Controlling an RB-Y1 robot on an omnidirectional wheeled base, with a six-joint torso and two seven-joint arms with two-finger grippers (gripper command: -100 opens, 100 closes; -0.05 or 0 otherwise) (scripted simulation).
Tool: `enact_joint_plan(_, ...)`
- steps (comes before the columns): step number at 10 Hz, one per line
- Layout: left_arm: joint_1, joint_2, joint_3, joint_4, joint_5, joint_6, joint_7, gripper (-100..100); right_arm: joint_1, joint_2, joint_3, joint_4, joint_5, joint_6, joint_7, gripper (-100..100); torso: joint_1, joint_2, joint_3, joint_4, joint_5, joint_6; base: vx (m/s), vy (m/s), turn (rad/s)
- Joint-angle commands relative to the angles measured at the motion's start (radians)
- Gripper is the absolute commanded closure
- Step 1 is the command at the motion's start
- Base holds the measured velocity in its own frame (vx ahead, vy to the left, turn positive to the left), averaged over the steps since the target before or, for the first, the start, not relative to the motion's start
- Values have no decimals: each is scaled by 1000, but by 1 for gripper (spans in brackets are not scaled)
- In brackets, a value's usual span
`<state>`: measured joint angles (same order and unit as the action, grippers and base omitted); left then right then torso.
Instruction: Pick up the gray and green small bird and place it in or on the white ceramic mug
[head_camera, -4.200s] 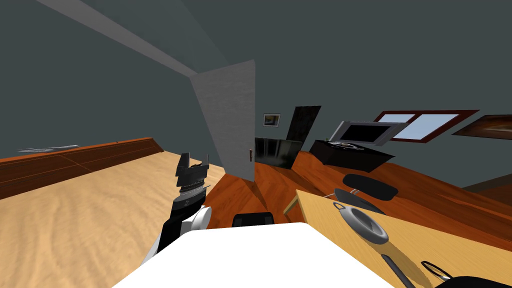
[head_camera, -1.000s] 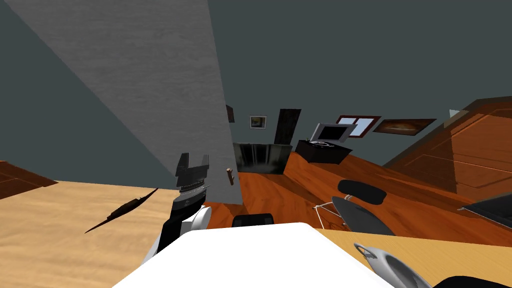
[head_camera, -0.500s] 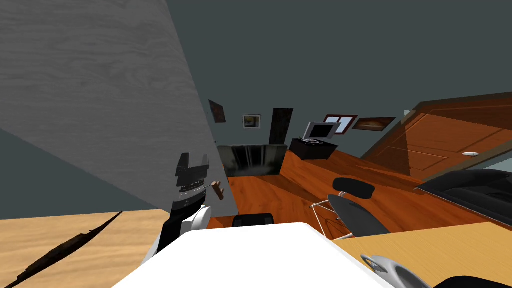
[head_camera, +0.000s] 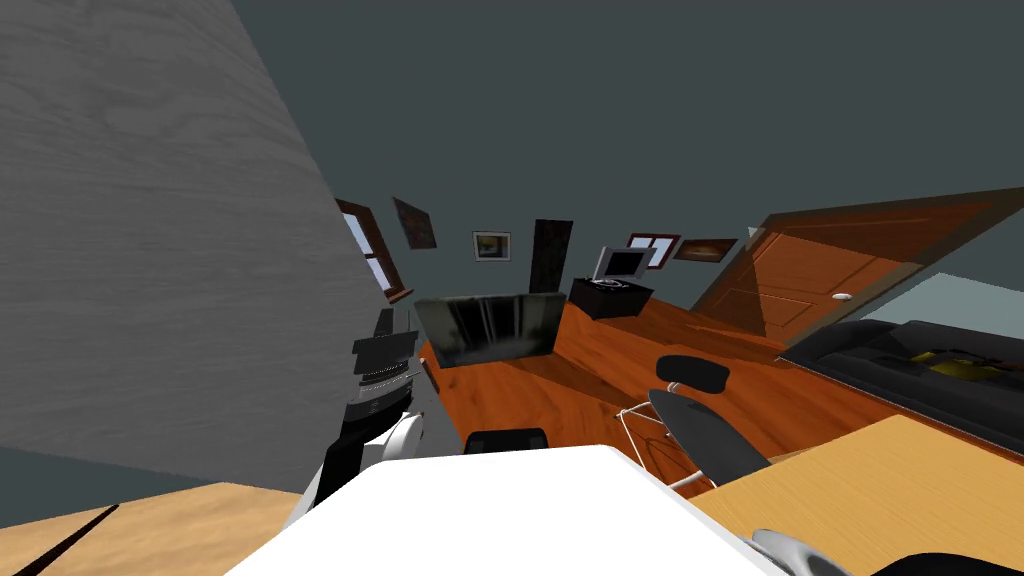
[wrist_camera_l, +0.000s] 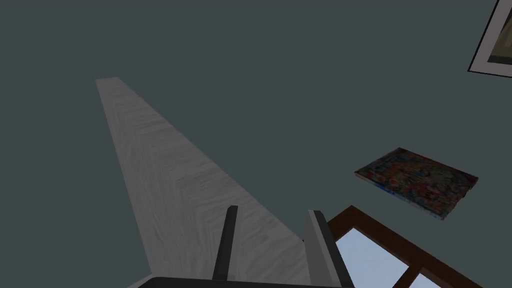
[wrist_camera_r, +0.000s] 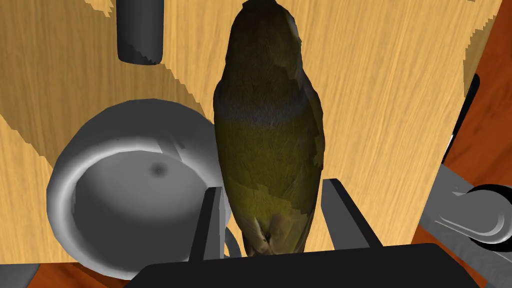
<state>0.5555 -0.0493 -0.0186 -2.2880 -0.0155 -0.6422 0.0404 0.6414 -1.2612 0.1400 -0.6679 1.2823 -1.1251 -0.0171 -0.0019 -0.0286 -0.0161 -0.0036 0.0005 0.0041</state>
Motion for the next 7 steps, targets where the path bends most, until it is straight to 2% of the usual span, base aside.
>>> enact_joint_plan(1, 0, 0, 0, 0, 0, 0, 0, 0, -29, -1, -6, 11, 4, 14, 20, 100, 0, 0, 0, 0, 0, 0, 239, -20, -254)
enact_joint_plan(3, 0, 0, 0, 0, 0, 0, 0, 0, -45, -3, -14, 12, 7, 28, 35, 100, -3, -3, -2, -1, 1, 0, 228, -98, -191)
enact_joint_plan(4, 0, 0, 0, 0, 0, 0, 0, 0, -54, 3, -6, 26, 10, 19, 35, 100, -8, -2, -1, -1, 1, -1, 92, -71, -4)
enact_joint_plan(5, 0, 0, 0, 0, 0, 0, 0, 0, -55, 1, -8, 27, 10, 21, 37, -100, -5, 4, 2, 0, 0, -1, 19, -12, 14)
enact_joint_plan(7, 0, 0, 0, 0, 0, 0, 0, 0, -56, 1, -8, 27, 10, 21, 37, -100, -1, 12, 7, 2, 1, 0, 5, -3, 1)
